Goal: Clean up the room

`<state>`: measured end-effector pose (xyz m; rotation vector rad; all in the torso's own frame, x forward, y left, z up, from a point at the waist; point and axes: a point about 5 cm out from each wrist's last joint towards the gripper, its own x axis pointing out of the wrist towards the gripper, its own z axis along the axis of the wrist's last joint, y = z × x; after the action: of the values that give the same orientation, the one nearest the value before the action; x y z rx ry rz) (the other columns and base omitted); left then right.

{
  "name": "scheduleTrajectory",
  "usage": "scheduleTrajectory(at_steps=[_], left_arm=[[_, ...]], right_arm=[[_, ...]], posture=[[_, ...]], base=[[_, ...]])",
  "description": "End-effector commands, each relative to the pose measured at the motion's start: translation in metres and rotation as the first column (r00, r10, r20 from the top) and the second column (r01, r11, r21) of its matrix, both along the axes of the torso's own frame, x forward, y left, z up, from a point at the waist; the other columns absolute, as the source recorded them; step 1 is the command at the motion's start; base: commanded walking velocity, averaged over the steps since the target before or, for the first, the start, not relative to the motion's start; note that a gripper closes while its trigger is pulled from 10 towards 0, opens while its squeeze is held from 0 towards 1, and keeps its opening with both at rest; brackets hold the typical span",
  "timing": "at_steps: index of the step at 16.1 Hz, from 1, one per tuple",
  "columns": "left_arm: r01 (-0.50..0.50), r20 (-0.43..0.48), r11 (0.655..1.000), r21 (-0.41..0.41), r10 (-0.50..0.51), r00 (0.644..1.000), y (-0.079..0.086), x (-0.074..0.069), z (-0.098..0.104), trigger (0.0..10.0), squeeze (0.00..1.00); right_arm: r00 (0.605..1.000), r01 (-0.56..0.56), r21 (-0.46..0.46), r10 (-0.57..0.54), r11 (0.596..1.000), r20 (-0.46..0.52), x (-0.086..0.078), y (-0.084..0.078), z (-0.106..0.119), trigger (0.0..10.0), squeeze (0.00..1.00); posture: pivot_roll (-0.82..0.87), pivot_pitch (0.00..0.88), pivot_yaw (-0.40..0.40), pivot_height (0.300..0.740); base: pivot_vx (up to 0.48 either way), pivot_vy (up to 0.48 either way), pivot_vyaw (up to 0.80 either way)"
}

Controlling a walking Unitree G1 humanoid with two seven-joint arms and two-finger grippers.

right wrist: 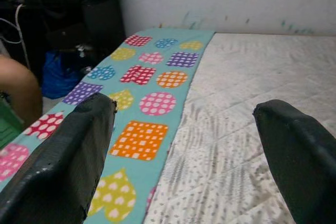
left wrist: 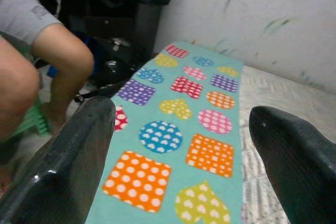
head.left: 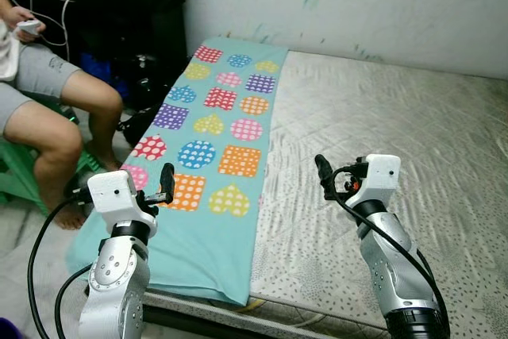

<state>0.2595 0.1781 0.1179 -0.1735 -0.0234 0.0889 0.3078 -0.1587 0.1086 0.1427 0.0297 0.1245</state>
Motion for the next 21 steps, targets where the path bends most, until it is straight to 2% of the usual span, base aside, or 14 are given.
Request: scheduleTrajectory(at_steps=[1,6,21], left_arm=[[0.005,0.004,1.0,0.002,-0.005,1.0,-0.0019,0.0017,0.0032,10.0,0.0],[0.005,0.002,1.0,0.0,-0.005,1.0,-0.0018,0.002,0.0031,10.0,0.0],[0.008,-0.003,1.0,-0.002,-0.008,1.0,-0.0017,0.0036,0.0027,10.0,0.0]], right_arm=[[1.0,-0.006,-0.003,0.006,1.0,0.012,-0.0001,-0.0011,0.0046,10.0,0.0],[1.0,-0.011,-0.003,0.011,1.0,0.011,0.0,0.0001,0.0046,10.0,0.0],[1.0,-0.018,-0.01,0.018,1.0,0.009,0.0003,0.0005,0.0041,10.0,0.0]], posture=[[-0.03,0.0,-0.034,0.74],[-0.03,0.0,-0.034,0.74],[-0.04,0.0,-0.029,0.74]], base=[[0.0,0.0,0.0],[0.0,0.102,0.0],[0.0,0.424,0.0]])
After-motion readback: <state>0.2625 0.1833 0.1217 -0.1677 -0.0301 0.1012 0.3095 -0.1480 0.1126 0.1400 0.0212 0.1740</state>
